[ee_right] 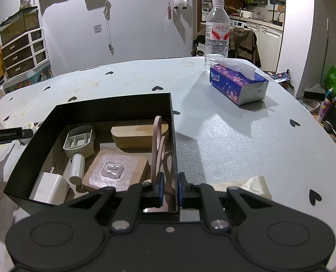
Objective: Organize rigid objects
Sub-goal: 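Grasp the round tape measure with the left tool and lift it, then lower the tape measure into the black box and open the left tool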
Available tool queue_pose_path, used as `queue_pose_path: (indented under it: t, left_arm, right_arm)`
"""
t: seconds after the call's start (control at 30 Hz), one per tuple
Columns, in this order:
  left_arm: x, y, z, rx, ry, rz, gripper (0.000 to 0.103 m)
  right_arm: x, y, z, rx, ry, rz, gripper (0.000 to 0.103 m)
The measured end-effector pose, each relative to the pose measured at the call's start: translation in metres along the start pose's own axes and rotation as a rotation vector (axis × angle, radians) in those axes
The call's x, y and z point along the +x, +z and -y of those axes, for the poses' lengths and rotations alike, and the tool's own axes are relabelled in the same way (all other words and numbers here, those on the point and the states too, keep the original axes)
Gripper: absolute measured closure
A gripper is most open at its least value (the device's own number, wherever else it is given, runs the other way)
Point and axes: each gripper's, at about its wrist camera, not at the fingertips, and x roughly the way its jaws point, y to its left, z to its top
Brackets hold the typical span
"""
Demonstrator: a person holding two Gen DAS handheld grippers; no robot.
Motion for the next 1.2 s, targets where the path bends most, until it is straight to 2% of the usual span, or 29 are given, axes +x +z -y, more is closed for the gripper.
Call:
queue_pose_path:
  t: [0.2, 0.3, 0.33, 0.63, 0.77, 0.97, 1.1, 1.2]
  left_arm:
    - [0.015, 0.003, 0.003, 0.029, 0.022, 0.026, 0.031]
    - [0.022, 0.003, 0.005, 0.055, 0.049, 0.024, 0.047]
    - [0.022, 0.002, 0.007, 0.071, 0.049, 0.031, 0.05]
    - [0.011, 0.002, 0.006, 0.078, 0.019, 0.044, 0.05]
    - [-0.017, 0.013, 0.012, 0.081, -0.069, 0.077, 0.05]
    - [-0.068, 0.021, 0.044, 0.16, -0.292, 0.109, 0.05]
    - [-0.088, 0.015, 0.074, 0.249, -0.458, 0.085, 0.05]
    - [-0.094, 0.01, 0.093, 0.308, -0.546, 0.045, 0.05]
  right_arm:
    - [0.0, 0.0, 0.0, 0.0, 0.0, 0.0, 0.089]
    - [0.0, 0.0, 0.001, 0.004, 0.002, 0.0, 0.089]
    - [0.0, 0.0, 0.001, 0.004, 0.002, 0.0, 0.089]
    - [0.001, 0.0, 0.001, 0.002, 0.0, -0.001, 0.089]
    - [0.001, 0.0, 0.001, 0.003, 0.0, -0.001, 0.089]
    - [0.001, 0.0, 0.001, 0.002, 0.0, -0.001, 0.089]
    - [0.001, 0.0, 0.002, 0.002, 0.0, -0.002, 0.089]
    - [0.001, 0.0, 0.002, 0.002, 0.0, -0.001, 0.089]
